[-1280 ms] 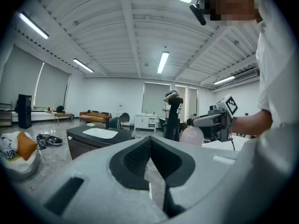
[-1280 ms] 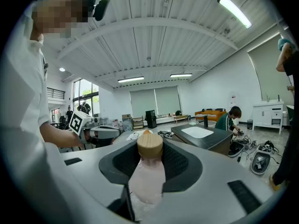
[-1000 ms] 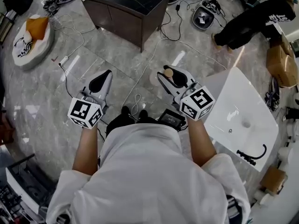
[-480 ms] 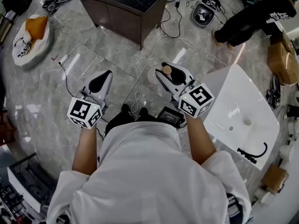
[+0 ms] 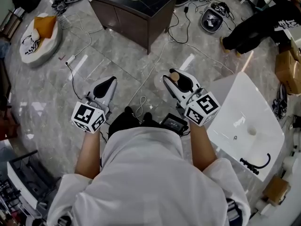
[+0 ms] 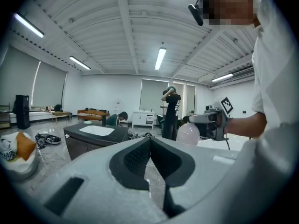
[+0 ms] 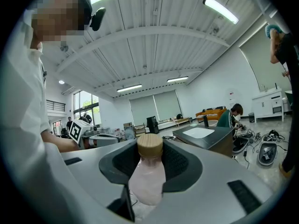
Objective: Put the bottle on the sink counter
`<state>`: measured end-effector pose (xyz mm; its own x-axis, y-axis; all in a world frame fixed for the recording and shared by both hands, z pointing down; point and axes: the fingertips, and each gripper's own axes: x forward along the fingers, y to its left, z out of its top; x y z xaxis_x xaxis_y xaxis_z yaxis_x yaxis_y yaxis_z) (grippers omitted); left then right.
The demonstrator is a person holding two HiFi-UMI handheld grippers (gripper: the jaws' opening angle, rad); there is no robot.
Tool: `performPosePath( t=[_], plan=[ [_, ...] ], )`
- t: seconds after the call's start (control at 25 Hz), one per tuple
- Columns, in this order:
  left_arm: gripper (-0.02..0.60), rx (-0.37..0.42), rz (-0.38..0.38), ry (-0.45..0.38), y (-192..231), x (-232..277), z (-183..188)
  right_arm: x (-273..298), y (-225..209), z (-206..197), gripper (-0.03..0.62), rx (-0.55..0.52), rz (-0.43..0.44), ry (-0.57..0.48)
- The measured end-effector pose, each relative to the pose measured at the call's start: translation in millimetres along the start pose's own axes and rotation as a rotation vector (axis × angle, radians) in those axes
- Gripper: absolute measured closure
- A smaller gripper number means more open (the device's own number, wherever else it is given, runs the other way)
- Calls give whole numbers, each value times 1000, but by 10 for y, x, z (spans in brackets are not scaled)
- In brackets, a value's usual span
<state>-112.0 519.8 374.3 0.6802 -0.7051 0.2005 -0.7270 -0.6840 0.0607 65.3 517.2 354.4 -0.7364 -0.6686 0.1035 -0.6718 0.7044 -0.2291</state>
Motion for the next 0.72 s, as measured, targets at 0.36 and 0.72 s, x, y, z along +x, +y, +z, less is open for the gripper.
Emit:
performPosePath(
  t=[0.36, 0.72],
  plan=[
    [566, -33, -7, -3, 74, 30, -61, 10, -10, -9, 461, 1, -3, 1],
    [566, -51, -26, -30, 306, 237, -15, 233, -213, -4, 461, 16, -29, 28]
  ],
)
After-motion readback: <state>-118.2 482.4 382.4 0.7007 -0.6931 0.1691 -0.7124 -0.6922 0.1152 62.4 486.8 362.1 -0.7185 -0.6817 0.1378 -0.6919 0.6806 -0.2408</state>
